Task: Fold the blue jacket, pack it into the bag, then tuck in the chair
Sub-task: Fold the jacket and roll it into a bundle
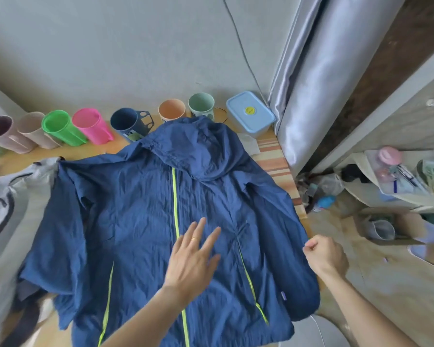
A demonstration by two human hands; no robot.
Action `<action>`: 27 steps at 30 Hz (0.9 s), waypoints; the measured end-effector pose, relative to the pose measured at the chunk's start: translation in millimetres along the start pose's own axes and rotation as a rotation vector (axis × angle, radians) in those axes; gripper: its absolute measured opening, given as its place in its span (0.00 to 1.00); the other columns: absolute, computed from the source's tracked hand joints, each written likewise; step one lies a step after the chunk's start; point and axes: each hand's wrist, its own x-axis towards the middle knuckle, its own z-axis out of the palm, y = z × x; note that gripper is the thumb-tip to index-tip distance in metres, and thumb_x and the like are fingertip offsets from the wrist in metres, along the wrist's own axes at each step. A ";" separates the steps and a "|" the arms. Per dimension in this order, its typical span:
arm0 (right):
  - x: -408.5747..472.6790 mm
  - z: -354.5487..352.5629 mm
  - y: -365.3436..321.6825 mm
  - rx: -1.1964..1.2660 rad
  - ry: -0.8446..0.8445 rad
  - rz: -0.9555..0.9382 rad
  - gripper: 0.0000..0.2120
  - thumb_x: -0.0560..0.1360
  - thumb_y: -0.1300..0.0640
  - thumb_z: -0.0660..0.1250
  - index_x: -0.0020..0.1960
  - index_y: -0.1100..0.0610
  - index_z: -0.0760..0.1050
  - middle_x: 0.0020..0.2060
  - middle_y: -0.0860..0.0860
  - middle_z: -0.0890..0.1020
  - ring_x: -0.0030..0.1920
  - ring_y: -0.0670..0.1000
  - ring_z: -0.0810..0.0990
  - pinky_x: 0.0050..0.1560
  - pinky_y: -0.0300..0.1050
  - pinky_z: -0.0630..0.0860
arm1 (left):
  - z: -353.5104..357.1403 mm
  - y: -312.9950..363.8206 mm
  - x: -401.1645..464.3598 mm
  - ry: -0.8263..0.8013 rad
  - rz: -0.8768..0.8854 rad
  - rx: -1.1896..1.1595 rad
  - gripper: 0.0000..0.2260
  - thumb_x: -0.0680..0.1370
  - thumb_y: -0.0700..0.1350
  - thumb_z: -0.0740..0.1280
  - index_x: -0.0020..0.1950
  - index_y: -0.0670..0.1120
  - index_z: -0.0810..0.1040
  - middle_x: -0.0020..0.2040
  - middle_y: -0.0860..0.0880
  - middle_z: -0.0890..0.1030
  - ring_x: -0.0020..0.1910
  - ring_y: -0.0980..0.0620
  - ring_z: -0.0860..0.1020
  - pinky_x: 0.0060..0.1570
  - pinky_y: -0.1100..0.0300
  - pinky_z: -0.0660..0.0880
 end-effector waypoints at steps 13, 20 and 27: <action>34.2 -7.2 -1.1 0.262 -0.146 -0.112 0.15 0.77 0.55 0.71 0.58 0.55 0.67 0.24 0.52 0.83 0.20 0.49 0.80 0.26 0.41 0.71 | 49.4 17.1 -2.0 -0.210 0.049 0.192 0.33 0.75 0.70 0.60 0.80 0.64 0.61 0.84 0.45 0.61 0.81 0.38 0.62 0.70 0.36 0.70; 44.1 -0.3 -18.5 0.048 -0.094 -0.348 0.10 0.79 0.51 0.66 0.55 0.51 0.66 0.25 0.50 0.83 0.23 0.50 0.82 0.36 0.50 0.82 | 7.7 73.3 111.5 0.147 0.193 0.117 0.23 0.80 0.52 0.67 0.75 0.52 0.70 0.76 0.45 0.72 0.61 0.43 0.79 0.52 0.48 0.78; 46.4 -6.4 -25.7 0.129 0.397 -0.488 0.09 0.76 0.61 0.70 0.55 0.59 0.75 0.28 0.59 0.82 0.30 0.64 0.82 0.28 0.47 0.67 | -5.2 125.8 200.0 0.044 0.216 0.262 0.32 0.53 0.37 0.82 0.55 0.47 0.81 0.41 0.48 0.83 0.23 0.48 0.74 0.27 0.58 0.59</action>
